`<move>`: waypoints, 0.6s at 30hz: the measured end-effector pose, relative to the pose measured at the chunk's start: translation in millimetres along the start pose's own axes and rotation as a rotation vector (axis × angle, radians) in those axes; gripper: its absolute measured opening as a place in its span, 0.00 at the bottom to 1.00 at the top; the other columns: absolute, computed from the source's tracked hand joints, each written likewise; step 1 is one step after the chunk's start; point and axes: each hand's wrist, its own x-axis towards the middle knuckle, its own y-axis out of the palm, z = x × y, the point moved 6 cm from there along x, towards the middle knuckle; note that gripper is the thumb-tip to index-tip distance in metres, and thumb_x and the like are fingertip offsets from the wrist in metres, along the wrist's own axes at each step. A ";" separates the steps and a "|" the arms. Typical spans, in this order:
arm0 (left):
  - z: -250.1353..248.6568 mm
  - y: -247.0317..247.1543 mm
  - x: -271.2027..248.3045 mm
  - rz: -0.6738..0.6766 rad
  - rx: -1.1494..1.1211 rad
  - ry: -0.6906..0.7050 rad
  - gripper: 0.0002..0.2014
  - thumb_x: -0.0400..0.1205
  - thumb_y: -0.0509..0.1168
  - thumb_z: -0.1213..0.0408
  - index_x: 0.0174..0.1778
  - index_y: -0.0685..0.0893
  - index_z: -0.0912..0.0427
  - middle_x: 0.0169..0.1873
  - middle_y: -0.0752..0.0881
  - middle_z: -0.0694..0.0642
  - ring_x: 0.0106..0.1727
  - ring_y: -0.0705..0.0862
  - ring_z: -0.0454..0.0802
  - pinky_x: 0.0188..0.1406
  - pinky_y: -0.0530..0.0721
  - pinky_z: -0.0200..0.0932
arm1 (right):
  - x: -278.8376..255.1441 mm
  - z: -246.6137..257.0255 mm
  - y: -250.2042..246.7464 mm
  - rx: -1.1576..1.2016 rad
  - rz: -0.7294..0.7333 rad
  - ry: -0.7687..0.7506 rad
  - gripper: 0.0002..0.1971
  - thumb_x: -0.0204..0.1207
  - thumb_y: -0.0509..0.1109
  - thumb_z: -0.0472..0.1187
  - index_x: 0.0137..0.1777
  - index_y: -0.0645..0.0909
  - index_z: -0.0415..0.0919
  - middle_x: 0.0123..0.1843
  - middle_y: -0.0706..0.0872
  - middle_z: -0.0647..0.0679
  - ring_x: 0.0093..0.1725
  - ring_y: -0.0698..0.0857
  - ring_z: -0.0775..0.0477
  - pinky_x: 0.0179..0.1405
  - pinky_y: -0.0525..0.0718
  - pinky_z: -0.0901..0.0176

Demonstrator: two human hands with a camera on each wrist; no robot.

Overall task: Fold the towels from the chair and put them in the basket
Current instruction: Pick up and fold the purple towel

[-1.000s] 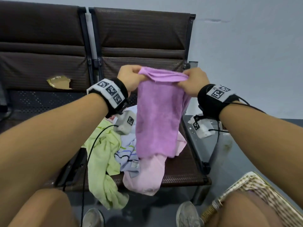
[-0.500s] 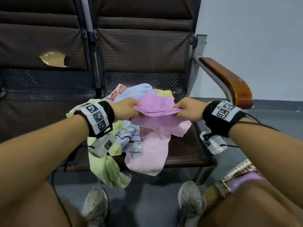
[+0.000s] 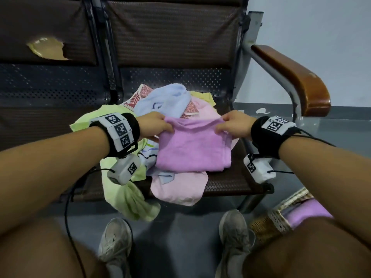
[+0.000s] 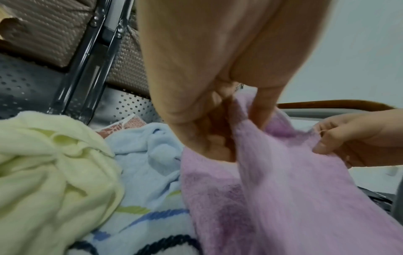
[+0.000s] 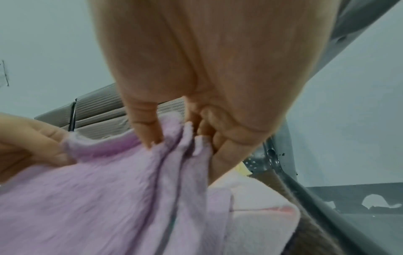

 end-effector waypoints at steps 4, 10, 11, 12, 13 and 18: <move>8.1 -14.9 29.6 -0.293 0.021 0.099 0.11 0.83 0.66 0.63 0.57 0.87 0.63 0.54 0.90 0.65 0.48 0.88 0.57 0.53 0.89 0.56 | 25.0 2.5 -1.6 -0.096 -0.261 -0.051 0.08 0.77 0.69 0.37 0.48 0.86 0.32 0.42 0.87 0.41 0.40 0.84 0.44 0.38 0.81 0.56; 16.7 -4.2 33.9 -0.361 0.228 0.203 0.27 0.80 0.72 0.55 0.75 0.76 0.55 0.69 0.82 0.55 0.69 0.81 0.54 0.70 0.78 0.47 | 29.1 8.7 14.4 -0.249 -0.294 -0.098 0.18 0.77 0.70 0.49 0.67 0.82 0.49 0.66 0.86 0.45 0.64 0.84 0.42 0.65 0.81 0.52; 16.6 3.4 28.7 -0.309 0.259 0.250 0.23 0.79 0.73 0.55 0.70 0.82 0.54 0.64 0.86 0.53 0.66 0.83 0.51 0.66 0.79 0.44 | 24.8 9.4 18.3 -0.263 -0.261 -0.128 0.13 0.76 0.71 0.49 0.59 0.87 0.48 0.60 0.89 0.47 0.59 0.86 0.45 0.63 0.83 0.53; 17.8 11.1 23.4 -0.238 0.267 0.280 0.19 0.78 0.75 0.55 0.64 0.86 0.54 0.59 0.88 0.50 0.62 0.86 0.48 0.64 0.81 0.43 | 19.3 8.6 24.5 -0.272 -0.200 -0.155 0.10 0.76 0.71 0.48 0.52 0.90 0.48 0.53 0.91 0.50 0.53 0.88 0.47 0.60 0.85 0.52; 19.8 18.5 17.5 -0.158 0.276 0.292 0.19 0.76 0.77 0.54 0.62 0.87 0.53 0.57 0.89 0.48 0.59 0.86 0.46 0.65 0.82 0.43 | 13.6 6.4 32.8 -0.291 -0.114 -0.178 0.09 0.76 0.72 0.49 0.50 0.91 0.49 0.49 0.92 0.52 0.51 0.88 0.49 0.58 0.86 0.51; 38.5 37.2 2.4 0.012 0.624 0.269 0.37 0.71 0.80 0.52 0.77 0.76 0.48 0.73 0.79 0.47 0.72 0.77 0.48 0.73 0.73 0.41 | -12.4 -5.0 66.7 -0.561 0.134 -0.260 0.36 0.71 0.77 0.60 0.78 0.76 0.48 0.76 0.81 0.52 0.73 0.79 0.48 0.74 0.72 0.59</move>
